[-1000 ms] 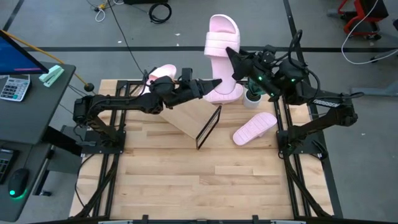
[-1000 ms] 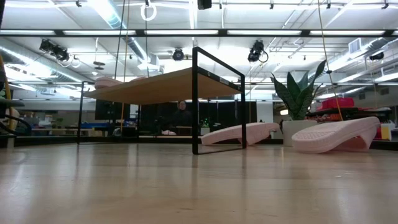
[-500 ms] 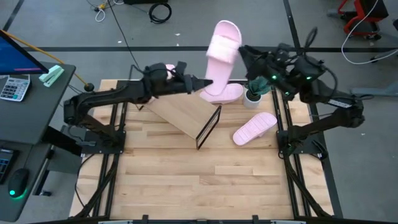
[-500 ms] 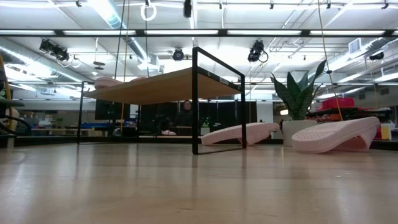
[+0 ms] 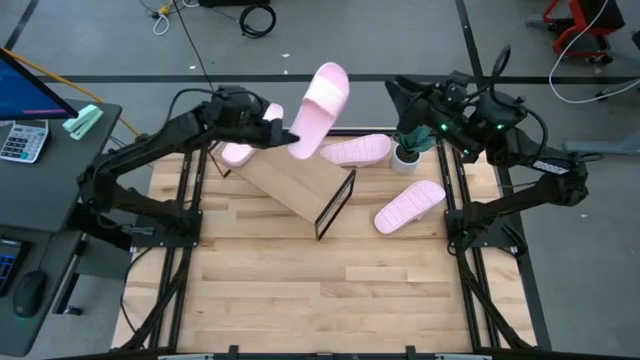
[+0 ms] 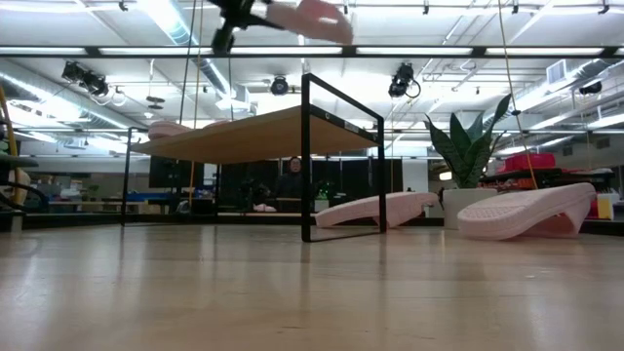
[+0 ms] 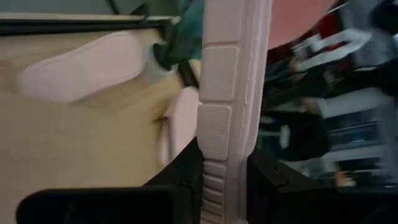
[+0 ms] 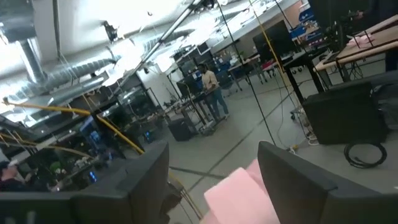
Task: Pick and place slides into the shelf
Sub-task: Put the pink slipper on the shelf
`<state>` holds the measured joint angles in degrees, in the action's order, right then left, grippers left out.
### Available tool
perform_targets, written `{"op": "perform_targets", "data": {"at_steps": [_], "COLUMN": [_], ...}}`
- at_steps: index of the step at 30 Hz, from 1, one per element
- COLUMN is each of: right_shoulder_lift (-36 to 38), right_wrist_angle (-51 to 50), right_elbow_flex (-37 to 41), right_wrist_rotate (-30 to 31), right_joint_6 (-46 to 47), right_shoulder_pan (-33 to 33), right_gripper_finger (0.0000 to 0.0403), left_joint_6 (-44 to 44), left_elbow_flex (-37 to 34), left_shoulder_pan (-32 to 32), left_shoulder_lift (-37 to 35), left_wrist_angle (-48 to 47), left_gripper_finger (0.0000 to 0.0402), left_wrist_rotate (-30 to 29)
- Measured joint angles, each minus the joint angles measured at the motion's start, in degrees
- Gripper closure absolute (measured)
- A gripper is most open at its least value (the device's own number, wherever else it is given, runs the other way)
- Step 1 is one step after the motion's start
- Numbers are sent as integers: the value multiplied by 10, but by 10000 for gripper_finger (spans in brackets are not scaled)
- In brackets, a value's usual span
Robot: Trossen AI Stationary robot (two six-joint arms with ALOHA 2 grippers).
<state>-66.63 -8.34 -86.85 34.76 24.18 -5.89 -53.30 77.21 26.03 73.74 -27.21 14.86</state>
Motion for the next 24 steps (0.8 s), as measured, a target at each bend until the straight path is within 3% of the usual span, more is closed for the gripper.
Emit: {"op": "perform_targets", "data": {"at_steps": [19, 24], "right_shoulder_lift": [-4, -6], "right_wrist_angle": [-42, -42], "right_elbow_flex": [0, 0], "right_wrist_rotate": [-22, -23], "right_joint_6": [18, 18], "right_shoulder_pan": [0, 0], "right_gripper_finger": [154, 158], "left_joint_6": [167, 192], "left_elbow_flex": [0, 0], "left_shoulder_pan": [89, 96], "left_shoulder_lift": [-14, -14], "left_wrist_angle": [-316, -343], "left_gripper_finger": [325, 320], "left_wrist_rotate": [-8, -25]}}
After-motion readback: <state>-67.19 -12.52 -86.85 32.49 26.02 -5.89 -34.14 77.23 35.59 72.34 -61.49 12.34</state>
